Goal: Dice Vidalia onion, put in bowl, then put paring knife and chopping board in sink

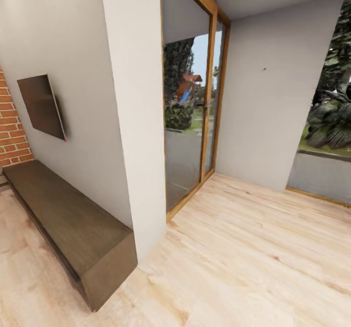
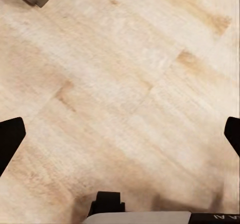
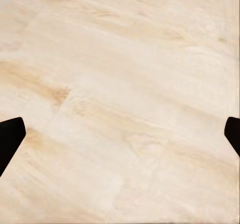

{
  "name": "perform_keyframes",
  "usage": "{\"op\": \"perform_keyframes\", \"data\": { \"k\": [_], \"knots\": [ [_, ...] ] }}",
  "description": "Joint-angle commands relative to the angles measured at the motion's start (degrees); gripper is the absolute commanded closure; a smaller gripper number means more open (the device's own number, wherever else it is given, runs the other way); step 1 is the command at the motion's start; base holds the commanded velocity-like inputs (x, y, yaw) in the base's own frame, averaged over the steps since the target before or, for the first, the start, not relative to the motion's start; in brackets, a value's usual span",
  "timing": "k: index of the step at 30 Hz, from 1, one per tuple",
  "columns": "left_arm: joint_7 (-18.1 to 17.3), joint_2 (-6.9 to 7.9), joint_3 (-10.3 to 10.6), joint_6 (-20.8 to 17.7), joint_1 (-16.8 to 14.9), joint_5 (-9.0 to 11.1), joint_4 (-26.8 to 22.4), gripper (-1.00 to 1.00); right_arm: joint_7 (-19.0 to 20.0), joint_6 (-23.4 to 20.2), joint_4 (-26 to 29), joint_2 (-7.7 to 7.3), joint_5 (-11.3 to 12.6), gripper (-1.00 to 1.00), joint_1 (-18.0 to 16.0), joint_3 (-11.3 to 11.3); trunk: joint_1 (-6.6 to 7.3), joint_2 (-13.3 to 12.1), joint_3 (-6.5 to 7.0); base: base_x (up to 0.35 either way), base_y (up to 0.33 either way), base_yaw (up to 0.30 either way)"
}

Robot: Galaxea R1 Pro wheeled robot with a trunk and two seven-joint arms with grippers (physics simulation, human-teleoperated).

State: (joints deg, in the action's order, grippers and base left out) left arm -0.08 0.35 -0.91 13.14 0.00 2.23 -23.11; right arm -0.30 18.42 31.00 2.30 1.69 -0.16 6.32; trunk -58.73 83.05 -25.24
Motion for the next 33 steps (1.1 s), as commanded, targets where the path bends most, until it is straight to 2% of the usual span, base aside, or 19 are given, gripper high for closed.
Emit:
{"op": "perform_keyframes", "data": {
  "k": [1,10,33],
  "knots": [
    [-0.01,0.0,-0.02,0.14,0.0,0.23,-0.01,-1.0,0.04,0.13,0.01,0.02,0.18,-1.0,-0.02,0.11,0.0,0.03,-0.05,0.0,-0.218,-0.3],
    [0.04,0.0,-0.05,0.14,0.0,0.23,0.0,-1.0,0.12,0.12,0.02,-0.02,0.16,-1.0,-0.02,2.1,0.0,0.03,-0.05,0.0,-0.217,-0.3],
    [0.01,0.0,-0.01,0.14,0.0,0.23,-0.02,-1.0,0.13,0.11,0.02,-0.11,0.16,-1.0,-0.02,2.29,0.0,0.03,-0.05,0.03,-0.206,-0.3]
  ]
}}
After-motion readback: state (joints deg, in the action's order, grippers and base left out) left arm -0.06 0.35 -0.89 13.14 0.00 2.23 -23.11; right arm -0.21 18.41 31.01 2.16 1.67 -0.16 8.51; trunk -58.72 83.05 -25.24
